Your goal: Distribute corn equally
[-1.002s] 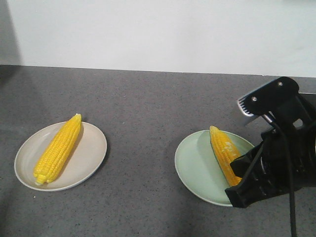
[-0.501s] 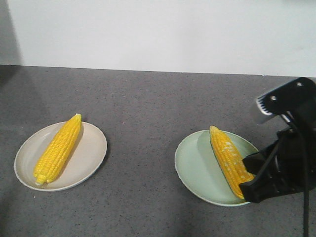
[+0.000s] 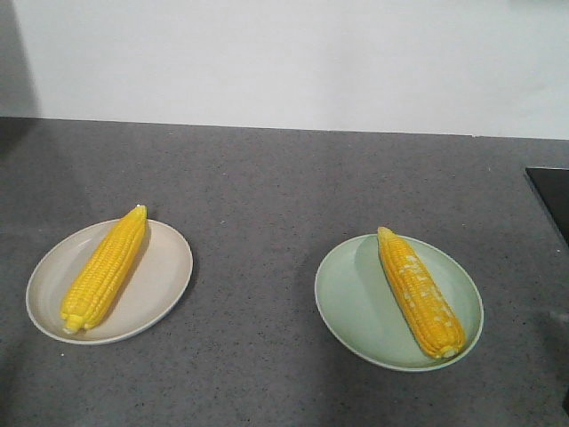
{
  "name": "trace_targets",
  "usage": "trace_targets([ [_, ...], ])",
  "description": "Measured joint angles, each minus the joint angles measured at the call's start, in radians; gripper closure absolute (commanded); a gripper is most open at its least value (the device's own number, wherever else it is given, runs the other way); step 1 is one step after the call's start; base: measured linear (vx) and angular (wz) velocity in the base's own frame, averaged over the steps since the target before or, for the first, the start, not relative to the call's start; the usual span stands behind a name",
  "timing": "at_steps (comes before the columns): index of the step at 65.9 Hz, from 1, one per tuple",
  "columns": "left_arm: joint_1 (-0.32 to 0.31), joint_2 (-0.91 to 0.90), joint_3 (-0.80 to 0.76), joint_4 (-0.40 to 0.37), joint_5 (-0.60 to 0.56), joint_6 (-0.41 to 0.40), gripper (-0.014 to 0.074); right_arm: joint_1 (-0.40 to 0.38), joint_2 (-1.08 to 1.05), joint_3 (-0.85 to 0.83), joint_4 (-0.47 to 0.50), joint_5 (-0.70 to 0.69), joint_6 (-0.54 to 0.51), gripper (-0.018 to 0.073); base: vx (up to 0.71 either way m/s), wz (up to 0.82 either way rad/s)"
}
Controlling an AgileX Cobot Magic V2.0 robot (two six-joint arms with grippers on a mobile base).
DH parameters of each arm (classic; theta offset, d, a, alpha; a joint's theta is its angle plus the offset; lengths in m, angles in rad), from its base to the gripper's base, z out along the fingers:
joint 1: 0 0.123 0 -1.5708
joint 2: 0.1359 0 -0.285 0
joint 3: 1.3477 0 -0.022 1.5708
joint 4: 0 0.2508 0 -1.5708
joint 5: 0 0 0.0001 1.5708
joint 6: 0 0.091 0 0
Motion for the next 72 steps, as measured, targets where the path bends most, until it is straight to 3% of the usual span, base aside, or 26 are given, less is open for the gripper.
trace_targets([
  [9,0.000,0.000,0.000,0.000,0.000,0.000,0.0604,-0.045,-0.169,0.158,0.001,-0.095,0.000,0.0564,0.00,0.00],
  [20,0.000,0.000,0.000,0.000,0.000,0.000,0.0604,-0.045,-0.298,0.286,0.020,-0.168,0.005,0.0564,0.00,0.00],
  [72,0.000,0.000,0.000,0.000,-0.001,0.000,0.0603,-0.035,-0.356,0.294,0.050,-0.159,0.017,0.0563,0.00,0.00],
])
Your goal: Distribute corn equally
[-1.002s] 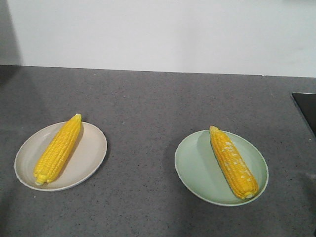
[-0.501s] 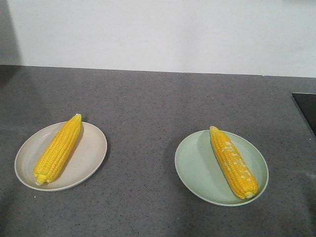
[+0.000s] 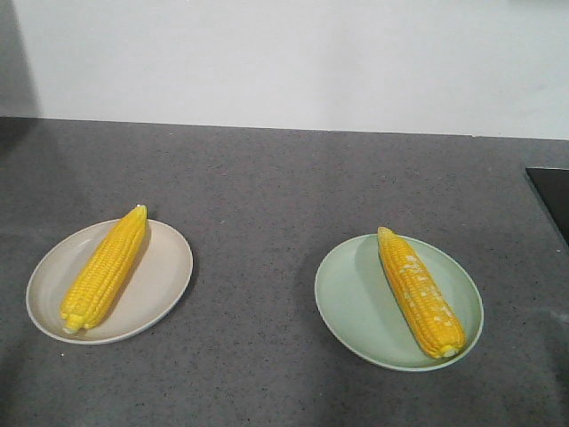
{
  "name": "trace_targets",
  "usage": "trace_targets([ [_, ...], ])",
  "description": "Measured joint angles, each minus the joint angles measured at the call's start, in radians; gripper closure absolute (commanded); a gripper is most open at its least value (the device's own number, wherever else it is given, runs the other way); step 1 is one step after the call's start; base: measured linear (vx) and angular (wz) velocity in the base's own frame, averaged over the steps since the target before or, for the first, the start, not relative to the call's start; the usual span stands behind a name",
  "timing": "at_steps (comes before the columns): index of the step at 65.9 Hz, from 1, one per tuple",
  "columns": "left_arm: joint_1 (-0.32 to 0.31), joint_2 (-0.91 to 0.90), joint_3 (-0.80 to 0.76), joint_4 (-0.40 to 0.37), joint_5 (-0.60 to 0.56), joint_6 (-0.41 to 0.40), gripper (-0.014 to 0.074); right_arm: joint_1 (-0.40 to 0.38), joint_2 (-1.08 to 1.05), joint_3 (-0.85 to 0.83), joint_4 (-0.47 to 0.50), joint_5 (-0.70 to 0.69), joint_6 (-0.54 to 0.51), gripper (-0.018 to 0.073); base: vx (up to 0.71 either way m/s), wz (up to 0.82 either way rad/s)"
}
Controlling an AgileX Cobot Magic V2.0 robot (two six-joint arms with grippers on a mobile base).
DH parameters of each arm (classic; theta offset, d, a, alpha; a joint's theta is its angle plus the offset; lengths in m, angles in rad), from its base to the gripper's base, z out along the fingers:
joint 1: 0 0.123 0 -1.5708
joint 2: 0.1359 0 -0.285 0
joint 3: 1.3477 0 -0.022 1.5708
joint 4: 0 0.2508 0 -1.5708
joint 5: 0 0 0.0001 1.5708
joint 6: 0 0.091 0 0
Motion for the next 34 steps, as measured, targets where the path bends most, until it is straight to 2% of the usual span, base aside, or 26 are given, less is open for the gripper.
trace_targets([
  [34,0.000,0.000,0.000,0.000,0.000,0.000,0.0603,0.000,0.000,0.000,0.000,0.003,0.001,0.0563,0.00,0.00],
])
